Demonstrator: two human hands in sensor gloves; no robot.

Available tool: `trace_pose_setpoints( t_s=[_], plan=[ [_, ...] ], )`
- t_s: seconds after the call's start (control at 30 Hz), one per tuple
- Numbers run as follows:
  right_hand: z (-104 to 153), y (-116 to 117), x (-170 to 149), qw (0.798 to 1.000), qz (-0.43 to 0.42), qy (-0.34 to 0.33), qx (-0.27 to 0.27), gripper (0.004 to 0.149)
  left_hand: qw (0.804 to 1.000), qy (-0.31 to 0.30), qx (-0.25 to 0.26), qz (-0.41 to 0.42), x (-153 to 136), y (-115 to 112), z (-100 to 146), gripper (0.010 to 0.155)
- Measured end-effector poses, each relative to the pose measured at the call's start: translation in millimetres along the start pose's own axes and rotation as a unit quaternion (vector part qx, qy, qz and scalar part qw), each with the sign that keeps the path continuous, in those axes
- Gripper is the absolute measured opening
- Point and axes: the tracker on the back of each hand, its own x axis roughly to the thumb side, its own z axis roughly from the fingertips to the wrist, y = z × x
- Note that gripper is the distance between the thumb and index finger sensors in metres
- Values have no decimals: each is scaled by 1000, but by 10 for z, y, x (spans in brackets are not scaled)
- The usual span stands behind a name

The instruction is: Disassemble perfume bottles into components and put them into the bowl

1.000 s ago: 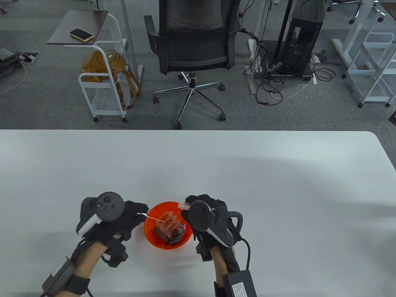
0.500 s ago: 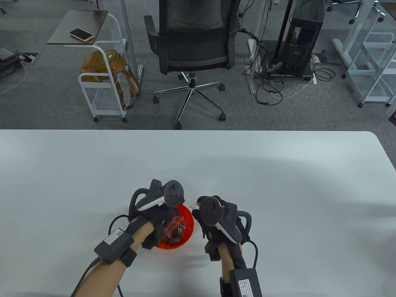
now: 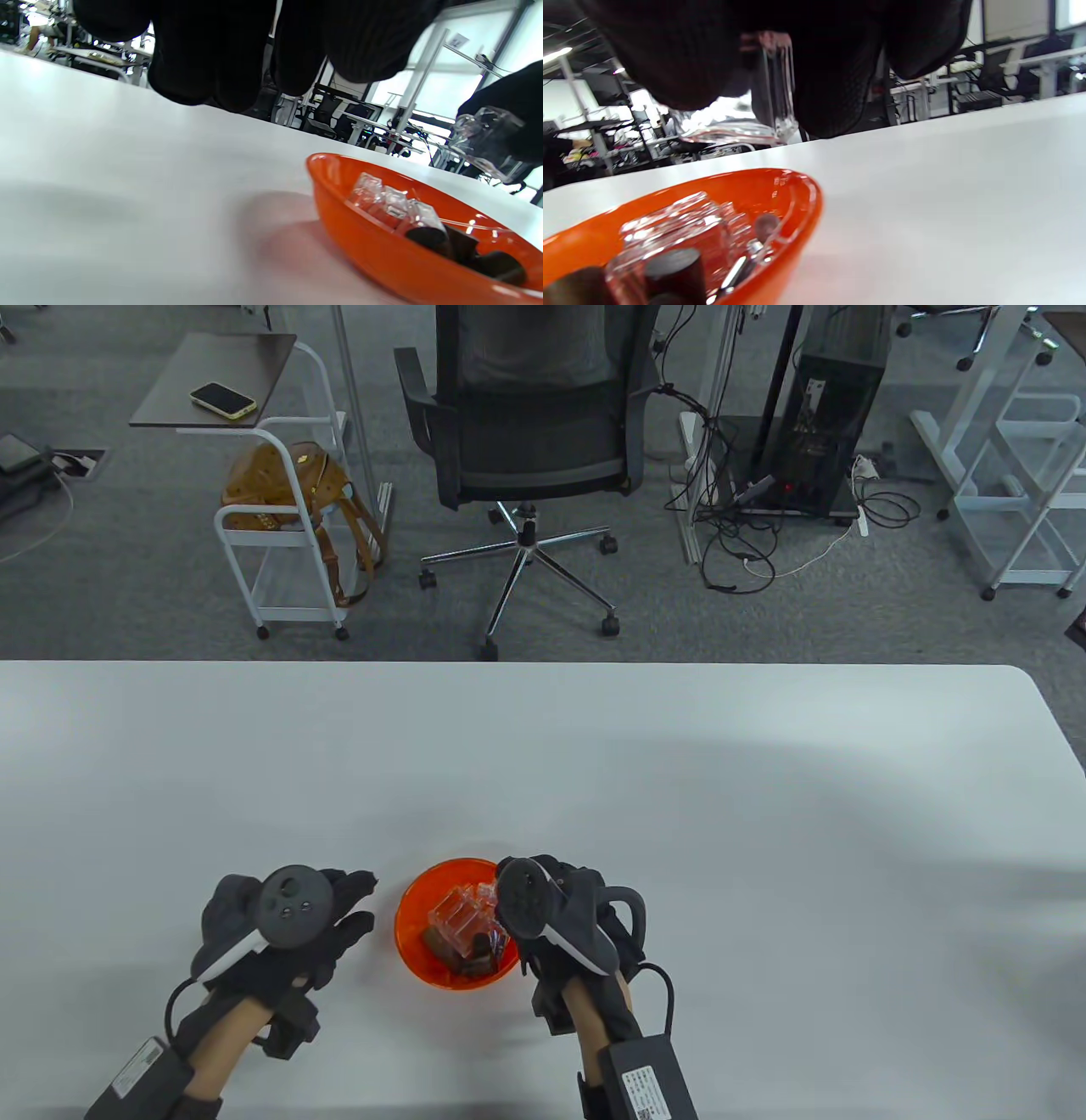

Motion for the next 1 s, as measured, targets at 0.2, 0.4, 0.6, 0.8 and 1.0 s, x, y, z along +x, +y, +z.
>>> trace_pose_setpoints(
  t_s=[0.2, 0.4, 0.6, 0.8, 1.0],
  plan=[
    [-227, 145, 499, 993, 110, -50, -1, 53, 997, 20, -48, 54, -213, -130, -43, 63],
    [-472, 320, 764, 978, 192, -73, 29, 52, 995, 2, -84, 46, -148, -188, -68, 63],
    [-508, 439, 797, 971, 219, -79, 51, 51, 994, -6, -94, 55, -135, -192, -79, 63],
    [-497, 433, 793, 969, 227, -82, 49, 53, 993, -9, -102, 57, -128, -203, -78, 63],
    [-455, 262, 711, 976, 201, -75, 36, 55, 996, -11, -71, 55, -135, -151, -49, 63]
  ],
)
